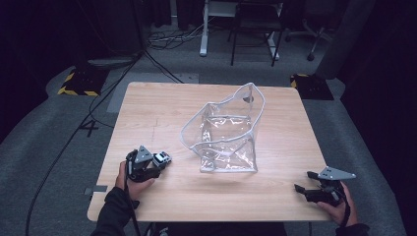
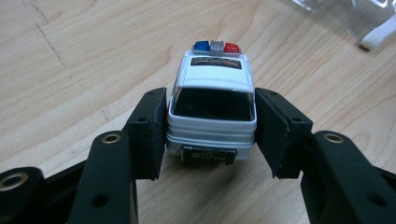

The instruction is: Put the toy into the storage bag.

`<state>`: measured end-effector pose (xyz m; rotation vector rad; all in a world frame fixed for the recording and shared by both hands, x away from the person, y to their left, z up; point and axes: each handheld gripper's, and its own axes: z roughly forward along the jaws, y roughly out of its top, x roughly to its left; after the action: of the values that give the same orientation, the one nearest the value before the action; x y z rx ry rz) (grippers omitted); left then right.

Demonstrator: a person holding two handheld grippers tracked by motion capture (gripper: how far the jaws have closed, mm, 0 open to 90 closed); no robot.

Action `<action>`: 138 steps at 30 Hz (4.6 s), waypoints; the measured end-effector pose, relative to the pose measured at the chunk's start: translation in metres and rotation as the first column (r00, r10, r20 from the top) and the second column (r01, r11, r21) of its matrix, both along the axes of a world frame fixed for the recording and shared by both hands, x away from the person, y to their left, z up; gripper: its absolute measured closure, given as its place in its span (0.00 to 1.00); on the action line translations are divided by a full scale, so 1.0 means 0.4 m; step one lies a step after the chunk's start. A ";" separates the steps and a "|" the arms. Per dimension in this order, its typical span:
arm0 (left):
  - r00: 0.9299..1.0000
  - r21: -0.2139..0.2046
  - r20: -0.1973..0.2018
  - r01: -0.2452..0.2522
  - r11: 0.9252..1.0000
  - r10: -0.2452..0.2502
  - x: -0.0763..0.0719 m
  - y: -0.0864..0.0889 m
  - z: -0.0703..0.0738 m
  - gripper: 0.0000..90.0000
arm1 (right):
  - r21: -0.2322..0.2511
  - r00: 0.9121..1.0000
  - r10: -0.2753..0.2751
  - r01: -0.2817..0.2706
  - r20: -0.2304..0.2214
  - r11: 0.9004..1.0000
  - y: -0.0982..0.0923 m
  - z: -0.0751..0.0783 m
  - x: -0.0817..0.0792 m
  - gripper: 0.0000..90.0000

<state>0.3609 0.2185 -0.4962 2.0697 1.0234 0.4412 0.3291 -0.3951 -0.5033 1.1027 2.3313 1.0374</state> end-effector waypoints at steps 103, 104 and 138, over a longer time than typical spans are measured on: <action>0.957 -0.129 0.255 -0.108 0.986 0.138 0.291 -0.106 0.449 0.53 | 0.001 1.000 -0.001 0.001 0.003 1.000 0.001 0.000 -0.002 0.21; 0.956 -0.137 0.258 -0.105 0.985 0.138 0.291 -0.111 0.453 0.53 | 0.001 1.000 -0.001 0.001 0.003 1.000 0.001 0.000 -0.002 0.21; 0.956 -0.041 0.282 0.102 0.994 -0.086 0.275 -0.288 0.502 0.53 | 0.001 1.000 -0.001 0.001 0.003 1.000 0.001 0.000 -0.003 0.21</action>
<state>0.4708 0.1034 -0.2952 1.9309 0.7576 0.6296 0.3279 -0.3948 -0.5032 1.1019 2.3279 1.0393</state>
